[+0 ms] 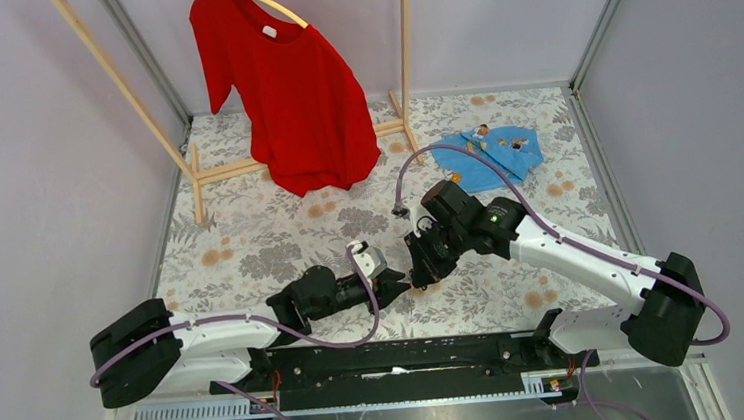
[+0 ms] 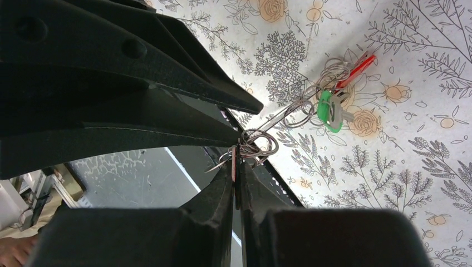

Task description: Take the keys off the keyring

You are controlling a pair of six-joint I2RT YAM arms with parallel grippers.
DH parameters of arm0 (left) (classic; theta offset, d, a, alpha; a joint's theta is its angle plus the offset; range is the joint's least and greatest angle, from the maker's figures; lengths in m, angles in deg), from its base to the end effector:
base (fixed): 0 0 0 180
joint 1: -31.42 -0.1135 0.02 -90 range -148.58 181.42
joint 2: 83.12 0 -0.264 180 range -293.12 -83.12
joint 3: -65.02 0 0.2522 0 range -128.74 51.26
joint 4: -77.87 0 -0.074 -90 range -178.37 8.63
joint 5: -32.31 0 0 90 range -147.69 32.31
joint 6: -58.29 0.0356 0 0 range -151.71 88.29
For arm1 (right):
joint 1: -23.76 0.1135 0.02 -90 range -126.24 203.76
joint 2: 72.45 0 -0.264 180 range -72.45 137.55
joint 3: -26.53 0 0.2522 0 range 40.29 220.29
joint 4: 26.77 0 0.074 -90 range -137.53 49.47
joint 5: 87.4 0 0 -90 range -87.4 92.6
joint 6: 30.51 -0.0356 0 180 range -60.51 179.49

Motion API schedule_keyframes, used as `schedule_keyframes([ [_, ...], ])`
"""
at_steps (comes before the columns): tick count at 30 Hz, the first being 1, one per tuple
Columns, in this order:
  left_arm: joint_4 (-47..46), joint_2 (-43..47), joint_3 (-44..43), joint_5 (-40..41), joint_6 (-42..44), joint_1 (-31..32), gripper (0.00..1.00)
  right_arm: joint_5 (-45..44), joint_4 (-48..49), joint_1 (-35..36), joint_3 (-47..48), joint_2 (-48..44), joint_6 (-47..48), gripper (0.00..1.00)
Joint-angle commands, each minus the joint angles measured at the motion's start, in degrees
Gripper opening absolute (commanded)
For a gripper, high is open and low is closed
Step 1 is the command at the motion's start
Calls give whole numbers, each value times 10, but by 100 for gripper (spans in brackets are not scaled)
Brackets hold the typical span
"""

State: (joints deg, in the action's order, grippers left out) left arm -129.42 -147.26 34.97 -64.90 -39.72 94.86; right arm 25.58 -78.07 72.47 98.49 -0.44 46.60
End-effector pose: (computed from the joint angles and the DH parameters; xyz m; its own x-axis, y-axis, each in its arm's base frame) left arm 0.0954 -0.2008 0.1968 -0.1838 0.0586 -0.9812 0.9265 0.3436 -0.1531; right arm 0.1594 0.2025 0.2810 -0.6926 -0.4774 -0.5408 -0.7162 0.5445 0.4365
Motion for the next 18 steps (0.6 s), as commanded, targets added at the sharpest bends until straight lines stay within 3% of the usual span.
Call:
schedule_keyframes([
  [1, -57, -17, 1, 15, 35, 7, 33, -9, 5, 9, -3, -16, -3, 0],
  [18, -101, -35, 10, 15, 95, 41, 34, -17, 6, 13, -18, -26, -5, 0],
])
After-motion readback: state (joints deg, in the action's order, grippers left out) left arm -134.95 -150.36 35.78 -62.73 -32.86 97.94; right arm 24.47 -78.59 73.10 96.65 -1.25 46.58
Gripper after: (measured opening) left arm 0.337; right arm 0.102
